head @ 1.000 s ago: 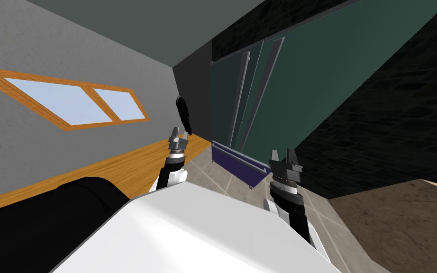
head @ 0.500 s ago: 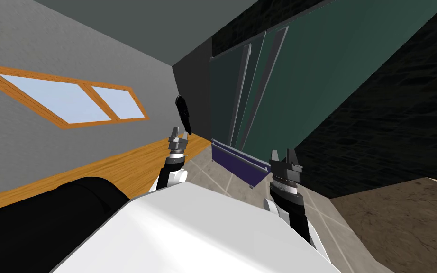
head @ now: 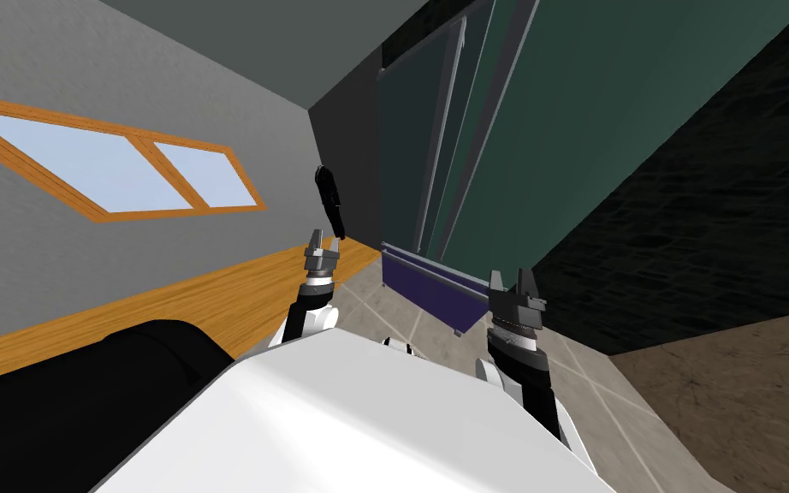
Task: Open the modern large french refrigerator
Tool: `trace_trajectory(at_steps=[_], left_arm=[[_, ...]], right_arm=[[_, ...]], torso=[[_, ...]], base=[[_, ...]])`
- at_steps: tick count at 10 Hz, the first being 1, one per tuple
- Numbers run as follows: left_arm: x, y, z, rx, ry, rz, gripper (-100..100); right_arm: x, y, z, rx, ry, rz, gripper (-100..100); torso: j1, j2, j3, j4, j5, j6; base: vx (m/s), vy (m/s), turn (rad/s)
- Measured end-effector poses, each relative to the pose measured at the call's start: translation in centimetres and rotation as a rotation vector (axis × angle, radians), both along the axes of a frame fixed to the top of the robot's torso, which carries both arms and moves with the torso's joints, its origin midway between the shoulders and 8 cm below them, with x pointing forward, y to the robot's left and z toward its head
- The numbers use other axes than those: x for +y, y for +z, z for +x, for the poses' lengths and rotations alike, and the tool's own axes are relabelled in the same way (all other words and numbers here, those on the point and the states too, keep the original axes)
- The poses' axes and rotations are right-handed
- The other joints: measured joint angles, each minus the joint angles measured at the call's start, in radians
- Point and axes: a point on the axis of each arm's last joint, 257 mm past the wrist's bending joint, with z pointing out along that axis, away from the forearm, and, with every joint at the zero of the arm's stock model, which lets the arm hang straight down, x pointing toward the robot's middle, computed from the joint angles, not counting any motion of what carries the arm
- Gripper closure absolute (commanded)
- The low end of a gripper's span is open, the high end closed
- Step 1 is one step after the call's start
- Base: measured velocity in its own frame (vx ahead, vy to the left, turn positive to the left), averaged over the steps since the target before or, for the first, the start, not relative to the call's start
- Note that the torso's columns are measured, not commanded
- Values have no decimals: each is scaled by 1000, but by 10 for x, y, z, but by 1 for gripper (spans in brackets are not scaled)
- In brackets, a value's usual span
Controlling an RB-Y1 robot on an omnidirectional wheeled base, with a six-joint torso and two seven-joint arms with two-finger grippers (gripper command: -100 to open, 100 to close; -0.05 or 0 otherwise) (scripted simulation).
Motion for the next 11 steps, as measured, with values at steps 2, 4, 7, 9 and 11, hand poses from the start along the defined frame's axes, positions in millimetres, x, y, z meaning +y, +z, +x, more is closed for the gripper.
trace_trajectory(at_steps=[2, 4, 7, 9, 11], left_arm=[[0, 0, 0, 1, 0, 0, 0], [0, 0, 0, 1, 0, 0, 0], [0, 0, 0, 1, 0, 0, 0], [0, 0, 0, 1, 0, 0, 0], [0, 0, 0, 1, 0, 0, 0]], right_arm=[[9, -6, 8, 24, 4, -74, -100], [16, -14, 16, 48, -5, -148, -100], [27, -30, 29, 85, -36, -274, -100], [37, -41, 41, 107, -67, -369, -100], [47, -52, 54, 128, -106, -469, -100]], torso=[[3, 41, -90, 42, 1, 0], [1, 46, -94, 46, 0, 0], [0, 46, -94, 47, 0, 0], [1, 46, -94, 47, 0, 0], [0, 46, -94, 47, 0, 0]], base=[[57, 62, -77], [65, 78, -88], [94, 93, -113], [101, 117, -134], [111, 133, -144]])
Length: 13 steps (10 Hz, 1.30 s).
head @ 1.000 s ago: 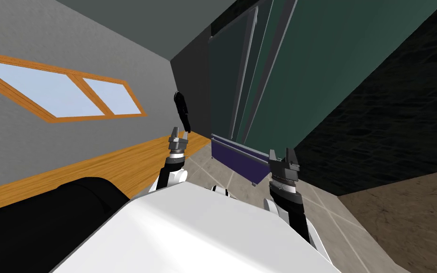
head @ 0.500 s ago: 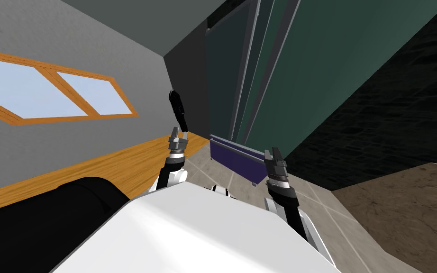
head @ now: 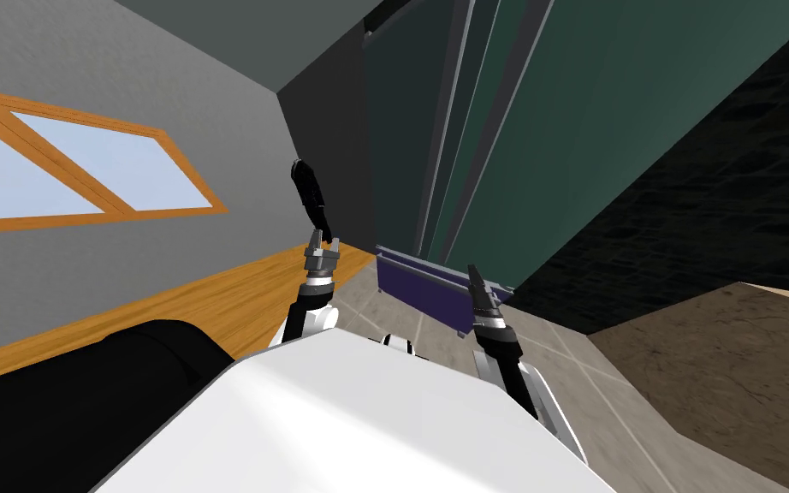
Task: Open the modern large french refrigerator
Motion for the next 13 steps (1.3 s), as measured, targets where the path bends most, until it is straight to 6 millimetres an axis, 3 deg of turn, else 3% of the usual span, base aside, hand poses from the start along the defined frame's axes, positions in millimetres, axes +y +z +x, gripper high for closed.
trace_trajectory(at_steps=[9, 13], left_arm=[[0, 0, 0, 0, 0, 0, 0], [0, 0, 0, 0, 0, 0, 0]], right_arm=[[30, -54, 49, 49, -161, -443, -100], [34, -76, 68, 63, -216, -609, -100]], torso=[[3, 0, 0, 0, 1, 0], [-1, 1, 0, 0, 0, 0]], base=[[88, 130, -129], [65, 105, -101]])
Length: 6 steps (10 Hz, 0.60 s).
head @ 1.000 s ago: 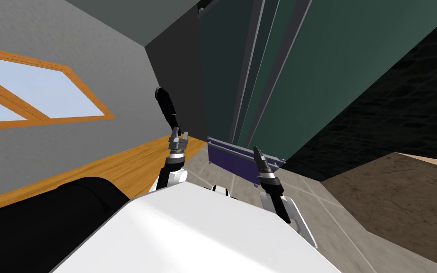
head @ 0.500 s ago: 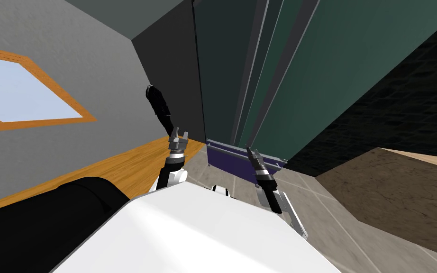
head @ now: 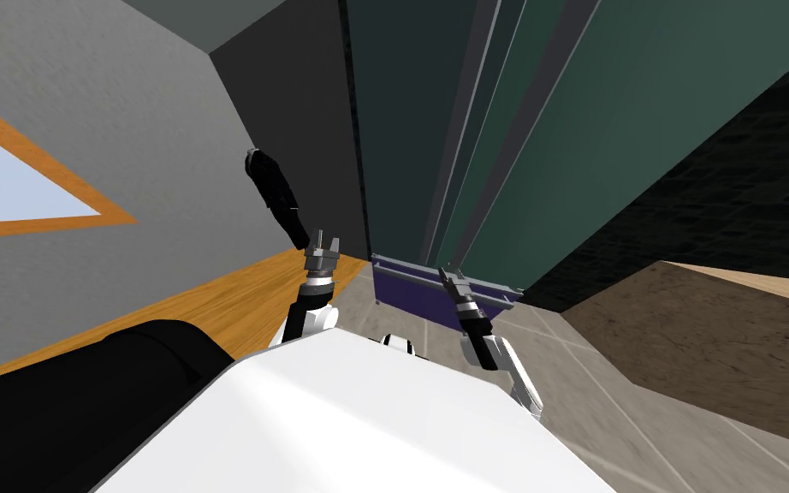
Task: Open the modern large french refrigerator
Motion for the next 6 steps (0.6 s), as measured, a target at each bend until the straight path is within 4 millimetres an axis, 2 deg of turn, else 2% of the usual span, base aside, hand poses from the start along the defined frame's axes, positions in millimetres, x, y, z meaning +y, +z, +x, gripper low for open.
trace_trajectory(at_steps=[2, 4, 6], left_arm=[[0, 0, 0, 0, 0, 0, 0], [0, 0, 0, 0, 0, 0, 0], [0, 0, 0, 0, 0, 0, 0]], right_arm=[[3, -16, 12, 11, -27, -103, -100], [5, -30, 21, 20, -55, -207, -100], [4, -46, 32, 31, -82, -320, -100]], torso=[[1, -1, 0, 0, 0, 0], [1, 0, 0, 0, 0, 0], [1, -1, 0, 0, 0, 0]], base=[[78, 130, -177], [58, 122, -71], [83, 154, -190]])
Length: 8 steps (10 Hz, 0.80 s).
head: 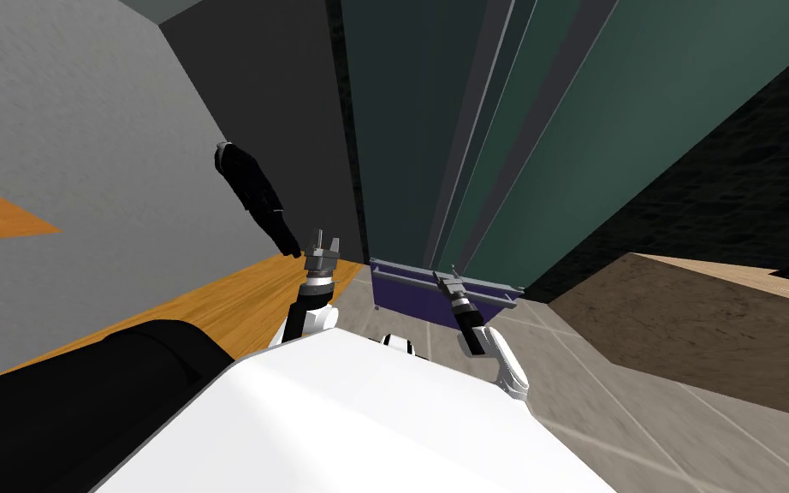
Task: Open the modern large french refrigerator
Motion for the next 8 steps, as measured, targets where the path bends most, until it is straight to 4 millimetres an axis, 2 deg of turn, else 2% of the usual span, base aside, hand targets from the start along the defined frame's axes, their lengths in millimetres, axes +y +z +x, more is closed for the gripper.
trace_trajectory(at_steps=[2, 6, 8], left_arm=[[0, 0, 0, 0, 0, 0, 0], [0, 0, 0, 0, 0, 0, 0], [0, 0, 0, 0, 0, 0, 0]], right_arm=[[-3, -14, 9, 8, -27, -110, -100], [-11, -47, 28, 20, -79, -371, -100], [-19, -61, 40, 22, -105, -503, -100]], torso=[[-1, 1, 1, 0, 0, -1], [3, -1, -1, 0, 1, 0], [-2, 1, 0, 0, 0, 0]], base=[[41, 107, -45], [57, 167, -154], [46, 132, -115]])
